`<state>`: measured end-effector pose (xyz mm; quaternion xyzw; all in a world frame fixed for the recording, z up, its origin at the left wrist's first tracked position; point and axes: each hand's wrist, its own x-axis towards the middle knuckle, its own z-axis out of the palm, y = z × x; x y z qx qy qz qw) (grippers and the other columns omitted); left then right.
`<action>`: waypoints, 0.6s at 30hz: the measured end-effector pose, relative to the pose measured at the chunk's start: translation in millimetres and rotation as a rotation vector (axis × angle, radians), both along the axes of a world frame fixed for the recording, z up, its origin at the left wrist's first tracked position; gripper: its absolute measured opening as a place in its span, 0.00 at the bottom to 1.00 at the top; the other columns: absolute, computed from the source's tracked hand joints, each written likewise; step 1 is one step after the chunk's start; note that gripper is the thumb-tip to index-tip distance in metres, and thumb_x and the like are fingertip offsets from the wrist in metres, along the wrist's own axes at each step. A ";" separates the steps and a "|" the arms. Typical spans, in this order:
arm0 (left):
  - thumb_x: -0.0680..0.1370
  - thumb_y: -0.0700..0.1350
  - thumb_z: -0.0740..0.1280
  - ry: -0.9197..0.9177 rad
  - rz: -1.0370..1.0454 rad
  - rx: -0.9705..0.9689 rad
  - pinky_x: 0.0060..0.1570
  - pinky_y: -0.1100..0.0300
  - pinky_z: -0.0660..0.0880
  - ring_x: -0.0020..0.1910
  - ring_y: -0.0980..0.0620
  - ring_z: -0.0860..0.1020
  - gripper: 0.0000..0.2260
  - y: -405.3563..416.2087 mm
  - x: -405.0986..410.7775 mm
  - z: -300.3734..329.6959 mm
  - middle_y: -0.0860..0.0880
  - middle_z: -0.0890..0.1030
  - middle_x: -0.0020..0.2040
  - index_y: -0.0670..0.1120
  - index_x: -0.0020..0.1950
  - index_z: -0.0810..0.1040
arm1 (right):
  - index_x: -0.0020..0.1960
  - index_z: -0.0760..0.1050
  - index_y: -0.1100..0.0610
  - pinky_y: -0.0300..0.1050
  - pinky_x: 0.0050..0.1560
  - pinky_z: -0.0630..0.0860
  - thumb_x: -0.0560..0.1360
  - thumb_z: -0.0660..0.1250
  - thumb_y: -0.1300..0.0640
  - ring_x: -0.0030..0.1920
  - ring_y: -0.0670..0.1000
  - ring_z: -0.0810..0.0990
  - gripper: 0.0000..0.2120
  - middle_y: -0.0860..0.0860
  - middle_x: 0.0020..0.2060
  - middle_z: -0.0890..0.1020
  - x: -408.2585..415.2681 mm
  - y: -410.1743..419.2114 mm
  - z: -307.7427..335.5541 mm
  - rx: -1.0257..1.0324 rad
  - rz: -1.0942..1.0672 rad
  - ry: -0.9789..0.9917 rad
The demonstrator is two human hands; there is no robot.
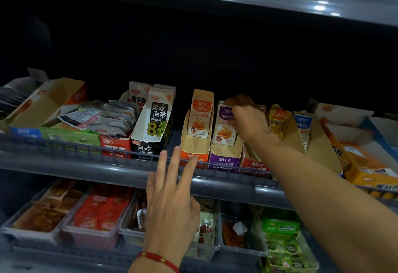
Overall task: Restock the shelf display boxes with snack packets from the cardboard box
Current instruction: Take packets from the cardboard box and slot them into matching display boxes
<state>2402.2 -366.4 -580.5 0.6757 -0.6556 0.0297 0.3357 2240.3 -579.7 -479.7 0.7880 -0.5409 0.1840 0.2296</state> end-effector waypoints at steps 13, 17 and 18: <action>0.74 0.34 0.70 0.292 -0.224 -0.039 0.67 0.61 0.73 0.63 0.58 0.76 0.22 37.0 -13.4 -23.0 0.53 0.79 0.63 0.49 0.65 0.79 | 0.52 0.77 0.56 0.38 0.36 0.72 0.76 0.67 0.59 0.39 0.45 0.74 0.05 0.46 0.43 0.77 -44.9 172.5 -55.9 -0.057 0.557 -0.350; 0.73 0.36 0.70 0.292 -0.227 0.245 0.59 0.63 0.73 0.57 0.54 0.78 0.17 56.5 -31.0 -73.1 0.52 0.82 0.57 0.50 0.60 0.80 | 0.49 0.76 0.50 0.45 0.37 0.77 0.74 0.63 0.51 0.39 0.49 0.79 0.06 0.45 0.42 0.79 -75.6 228.6 -167.9 0.293 0.440 -0.311; 0.73 0.37 0.70 0.283 -0.217 0.356 0.59 0.61 0.74 0.58 0.52 0.78 0.17 62.7 -37.3 -94.7 0.51 0.82 0.58 0.49 0.60 0.80 | 0.50 0.76 0.49 0.48 0.39 0.78 0.74 0.62 0.49 0.42 0.52 0.81 0.08 0.46 0.44 0.81 -83.1 236.6 -200.8 0.458 0.374 -0.247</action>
